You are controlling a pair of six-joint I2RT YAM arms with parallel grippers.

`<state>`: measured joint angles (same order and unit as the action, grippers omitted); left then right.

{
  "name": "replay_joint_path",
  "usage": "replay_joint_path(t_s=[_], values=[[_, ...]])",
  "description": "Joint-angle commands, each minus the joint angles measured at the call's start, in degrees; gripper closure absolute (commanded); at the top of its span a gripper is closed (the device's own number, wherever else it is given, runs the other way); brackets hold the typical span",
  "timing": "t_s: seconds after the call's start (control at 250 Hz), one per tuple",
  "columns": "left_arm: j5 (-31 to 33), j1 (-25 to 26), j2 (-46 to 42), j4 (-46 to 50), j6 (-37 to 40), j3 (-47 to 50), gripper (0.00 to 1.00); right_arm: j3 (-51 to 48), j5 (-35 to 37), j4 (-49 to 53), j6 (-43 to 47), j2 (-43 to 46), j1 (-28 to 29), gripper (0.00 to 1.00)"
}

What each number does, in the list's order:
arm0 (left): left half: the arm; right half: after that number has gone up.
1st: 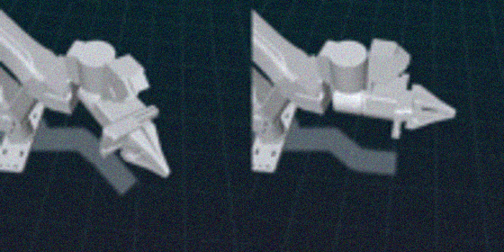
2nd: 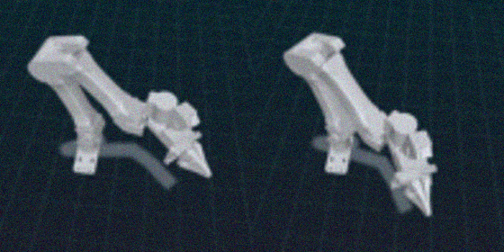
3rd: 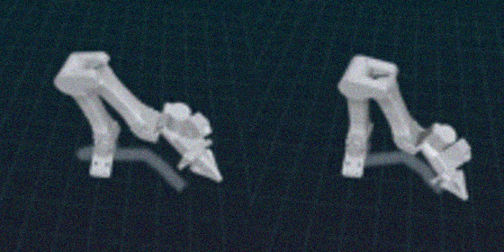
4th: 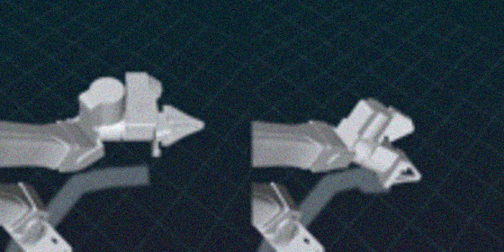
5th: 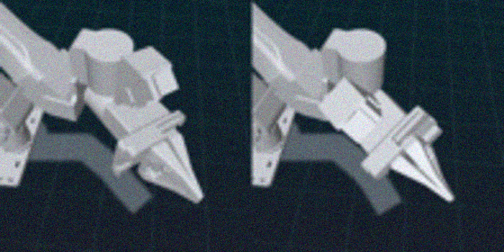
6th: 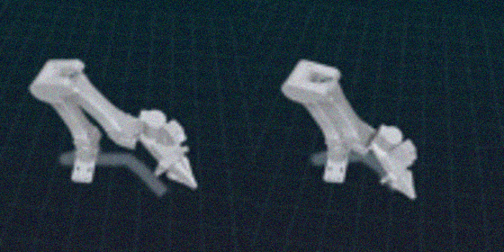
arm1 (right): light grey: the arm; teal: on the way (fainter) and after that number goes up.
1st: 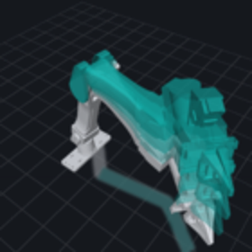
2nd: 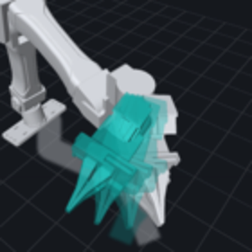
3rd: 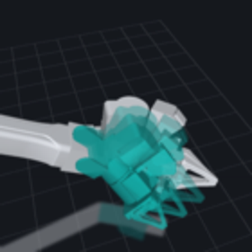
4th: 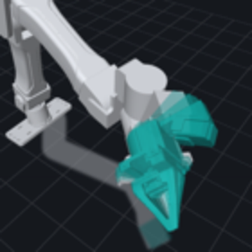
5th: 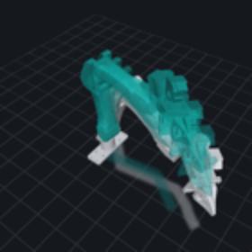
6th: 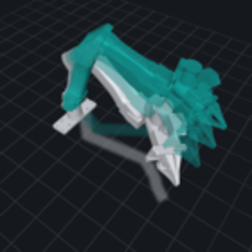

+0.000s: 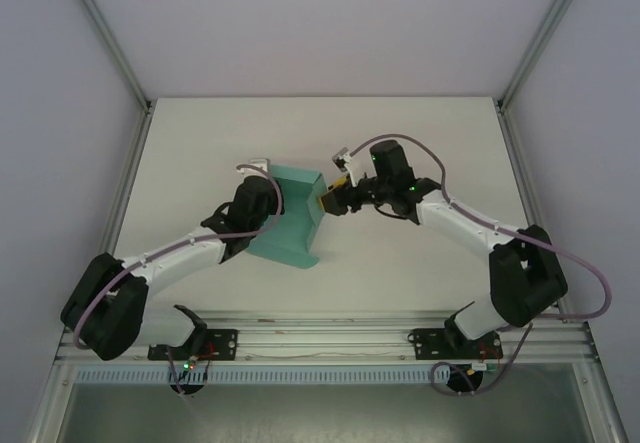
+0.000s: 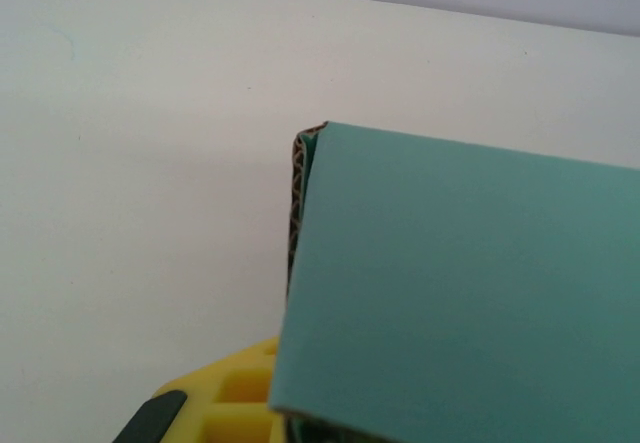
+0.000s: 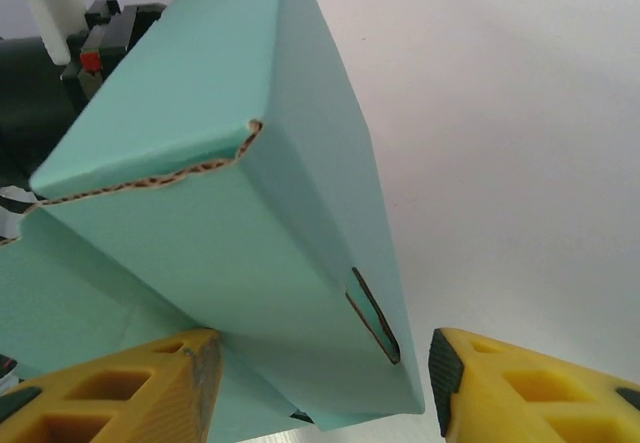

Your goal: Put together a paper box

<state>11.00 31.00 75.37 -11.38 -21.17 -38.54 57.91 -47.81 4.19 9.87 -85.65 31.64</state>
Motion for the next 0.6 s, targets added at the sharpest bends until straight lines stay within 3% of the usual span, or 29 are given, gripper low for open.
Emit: replay_joint_path(t_s=[0.0,0.212,0.344,0.512,0.596], values=[[-1.8,0.5,1.1,-1.5,-1.3,-1.7,1.00,3.0,5.0,-1.6,0.4,-1.8,2.8,0.41],[3.0,0.6,3.8,4.6,-4.7,-5.3,1.00,6.1,12.2,1.0,-0.4,-5.0,5.6,0.39],[4.7,0.5,4.3,4.9,-5.4,-5.1,1.00,4.2,16.5,-0.8,-3.1,-3.9,5.8,0.32],[5.7,0.2,3.9,5.6,-5.7,-5.0,1.00,2.5,14.5,0.0,-4.8,-2.1,5.7,0.32],[6.6,-1.1,2.7,7.3,-8.6,-4.6,1.00,0.6,19.4,1.0,-9.5,-0.3,5.5,0.32]])
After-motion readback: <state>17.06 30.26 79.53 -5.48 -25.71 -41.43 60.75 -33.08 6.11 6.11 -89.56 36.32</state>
